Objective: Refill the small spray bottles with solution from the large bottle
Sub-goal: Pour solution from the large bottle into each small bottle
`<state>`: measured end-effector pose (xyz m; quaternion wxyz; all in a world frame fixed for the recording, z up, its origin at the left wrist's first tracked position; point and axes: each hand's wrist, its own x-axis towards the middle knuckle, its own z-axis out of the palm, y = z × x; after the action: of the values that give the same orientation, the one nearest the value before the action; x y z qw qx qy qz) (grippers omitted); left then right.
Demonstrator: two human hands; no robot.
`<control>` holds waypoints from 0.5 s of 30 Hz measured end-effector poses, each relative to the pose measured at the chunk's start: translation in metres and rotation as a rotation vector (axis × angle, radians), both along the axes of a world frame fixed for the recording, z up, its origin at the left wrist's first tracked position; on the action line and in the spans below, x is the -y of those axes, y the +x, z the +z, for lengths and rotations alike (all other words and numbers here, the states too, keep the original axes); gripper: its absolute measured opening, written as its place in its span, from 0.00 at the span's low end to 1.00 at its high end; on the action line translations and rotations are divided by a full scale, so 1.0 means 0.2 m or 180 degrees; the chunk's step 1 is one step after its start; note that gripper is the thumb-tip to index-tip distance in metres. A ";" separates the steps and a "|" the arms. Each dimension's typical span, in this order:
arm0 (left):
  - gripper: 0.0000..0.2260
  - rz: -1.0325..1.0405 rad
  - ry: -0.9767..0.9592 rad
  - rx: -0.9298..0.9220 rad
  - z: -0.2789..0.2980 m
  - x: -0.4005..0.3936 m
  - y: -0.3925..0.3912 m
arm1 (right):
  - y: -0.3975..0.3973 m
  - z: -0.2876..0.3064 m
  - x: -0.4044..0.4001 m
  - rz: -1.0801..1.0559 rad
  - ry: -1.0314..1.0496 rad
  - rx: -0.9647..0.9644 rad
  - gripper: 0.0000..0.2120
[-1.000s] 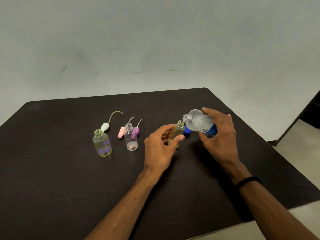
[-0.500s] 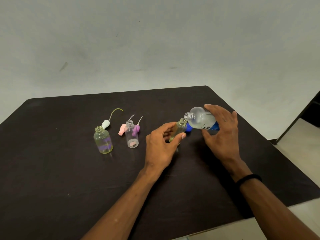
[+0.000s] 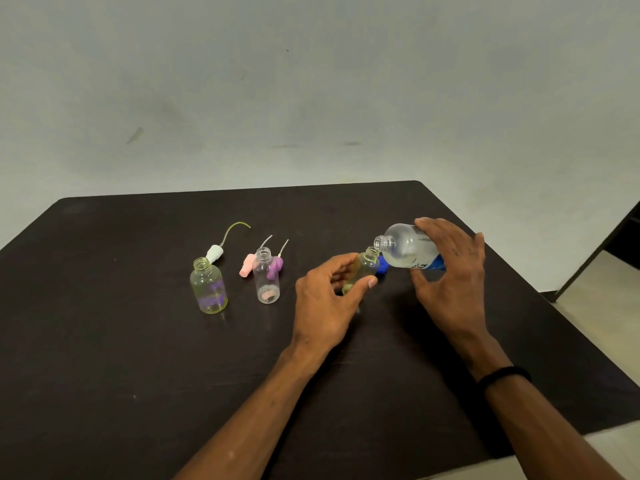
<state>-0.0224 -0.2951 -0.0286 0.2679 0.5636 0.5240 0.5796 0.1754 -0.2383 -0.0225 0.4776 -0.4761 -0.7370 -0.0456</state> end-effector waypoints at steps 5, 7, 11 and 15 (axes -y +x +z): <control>0.20 -0.0014 0.0009 0.0005 0.01 0.00 0.00 | 0.01 0.01 0.00 0.0014 0.0044 0.0021 0.39; 0.21 0.0007 0.0023 -0.0027 0.00 0.00 0.00 | 0.01 0.01 0.00 0.0010 0.0061 0.0035 0.39; 0.21 0.0033 0.0032 -0.0023 -0.01 -0.01 0.00 | 0.01 0.00 0.00 0.0005 0.0071 0.0058 0.39; 0.21 0.0025 0.0013 -0.0045 -0.01 -0.01 0.00 | 0.01 0.00 -0.01 -0.0006 0.0071 0.0069 0.39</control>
<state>-0.0219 -0.2938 -0.0301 0.2609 0.5662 0.5269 0.5777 0.1778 -0.2369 -0.0220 0.4748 -0.4709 -0.7411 -0.0595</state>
